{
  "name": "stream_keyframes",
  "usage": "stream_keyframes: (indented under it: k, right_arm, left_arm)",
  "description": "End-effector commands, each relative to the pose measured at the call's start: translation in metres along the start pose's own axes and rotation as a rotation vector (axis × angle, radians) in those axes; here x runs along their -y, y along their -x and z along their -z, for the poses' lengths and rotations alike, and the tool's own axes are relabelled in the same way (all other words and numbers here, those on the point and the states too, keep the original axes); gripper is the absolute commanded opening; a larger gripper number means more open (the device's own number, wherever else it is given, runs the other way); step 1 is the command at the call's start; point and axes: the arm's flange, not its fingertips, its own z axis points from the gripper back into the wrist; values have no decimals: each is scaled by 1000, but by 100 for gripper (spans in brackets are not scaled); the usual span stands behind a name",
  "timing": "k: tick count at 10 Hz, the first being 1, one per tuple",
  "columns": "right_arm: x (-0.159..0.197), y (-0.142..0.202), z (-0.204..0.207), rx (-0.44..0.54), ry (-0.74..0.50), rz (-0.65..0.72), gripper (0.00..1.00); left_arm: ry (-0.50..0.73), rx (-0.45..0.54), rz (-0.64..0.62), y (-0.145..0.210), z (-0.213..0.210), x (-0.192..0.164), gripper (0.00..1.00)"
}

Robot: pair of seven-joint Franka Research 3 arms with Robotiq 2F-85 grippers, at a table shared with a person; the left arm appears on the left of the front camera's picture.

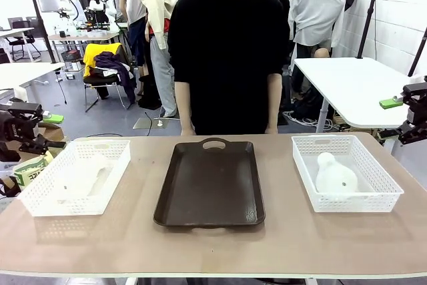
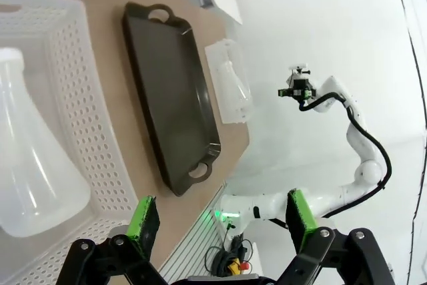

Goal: Prepare the laboratory tools.
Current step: Pick up the Big flask that the person points to.

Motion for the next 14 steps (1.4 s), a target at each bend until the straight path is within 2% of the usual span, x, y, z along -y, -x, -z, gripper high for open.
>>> stream_keyframes:
  k: [1,8,9,14]
  right_arm:
    - [-1,-2,5,4,-19,11,100]
    - [-2,-2,10,-25,-7,-4,100]
    - [-2,-2,10,-25,-7,-4,100]
    - [-2,-2,10,-25,-7,-4,100]
  left_arm:
    - [6,-9,-42,0,-4,1,100]
    - [24,-38,4,1,2,21,100]
    - [23,-13,-12,1,0,8,100]
    - [23,-13,-12,1,0,8,100]
